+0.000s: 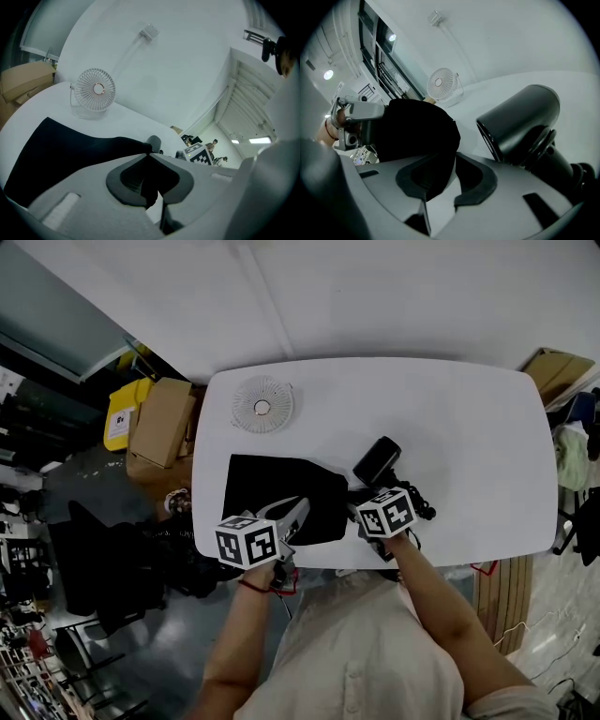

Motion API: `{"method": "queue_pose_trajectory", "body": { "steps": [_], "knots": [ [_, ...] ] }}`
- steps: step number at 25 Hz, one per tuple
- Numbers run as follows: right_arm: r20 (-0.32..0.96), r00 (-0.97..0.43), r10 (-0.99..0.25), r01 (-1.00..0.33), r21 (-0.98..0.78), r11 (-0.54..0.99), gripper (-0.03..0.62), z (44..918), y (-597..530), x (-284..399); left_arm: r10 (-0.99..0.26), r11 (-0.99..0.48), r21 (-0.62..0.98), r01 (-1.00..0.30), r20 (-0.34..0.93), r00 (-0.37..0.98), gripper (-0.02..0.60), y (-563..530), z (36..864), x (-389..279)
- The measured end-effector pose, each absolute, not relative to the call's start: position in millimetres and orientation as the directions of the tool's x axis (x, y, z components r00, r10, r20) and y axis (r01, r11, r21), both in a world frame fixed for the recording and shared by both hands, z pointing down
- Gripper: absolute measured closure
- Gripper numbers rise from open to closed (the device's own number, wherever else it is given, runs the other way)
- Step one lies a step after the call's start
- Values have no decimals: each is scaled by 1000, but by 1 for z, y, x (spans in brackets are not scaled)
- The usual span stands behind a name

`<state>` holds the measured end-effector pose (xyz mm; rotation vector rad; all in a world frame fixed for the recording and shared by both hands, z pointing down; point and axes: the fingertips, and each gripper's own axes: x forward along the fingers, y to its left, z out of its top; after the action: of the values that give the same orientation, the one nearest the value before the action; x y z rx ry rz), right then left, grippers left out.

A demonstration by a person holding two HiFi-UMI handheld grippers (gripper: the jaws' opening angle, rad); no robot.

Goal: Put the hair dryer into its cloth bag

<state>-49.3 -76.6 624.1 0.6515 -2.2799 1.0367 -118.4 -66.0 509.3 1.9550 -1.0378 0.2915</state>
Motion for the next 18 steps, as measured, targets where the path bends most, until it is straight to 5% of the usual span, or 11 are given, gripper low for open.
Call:
{"method": "queue_pose_trajectory", "body": {
  "steps": [8, 12, 18],
  "knots": [
    [543, -795, -271, -550, -455, 700, 446, 546, -72, -15, -548, -266, 597, -757, 553, 628, 560, -68, 513, -117],
    [568, -726, -388, -622, -301, 723, 562, 524, -84, 34, -545, -263, 602, -754, 553, 631, 560, -67, 516, -114],
    [648, -602, -467, -694, -135, 707, 569, 531, -92, 88, -545, -247, 607, -755, 557, 626, 558, -66, 522, -114]
  ]
}}
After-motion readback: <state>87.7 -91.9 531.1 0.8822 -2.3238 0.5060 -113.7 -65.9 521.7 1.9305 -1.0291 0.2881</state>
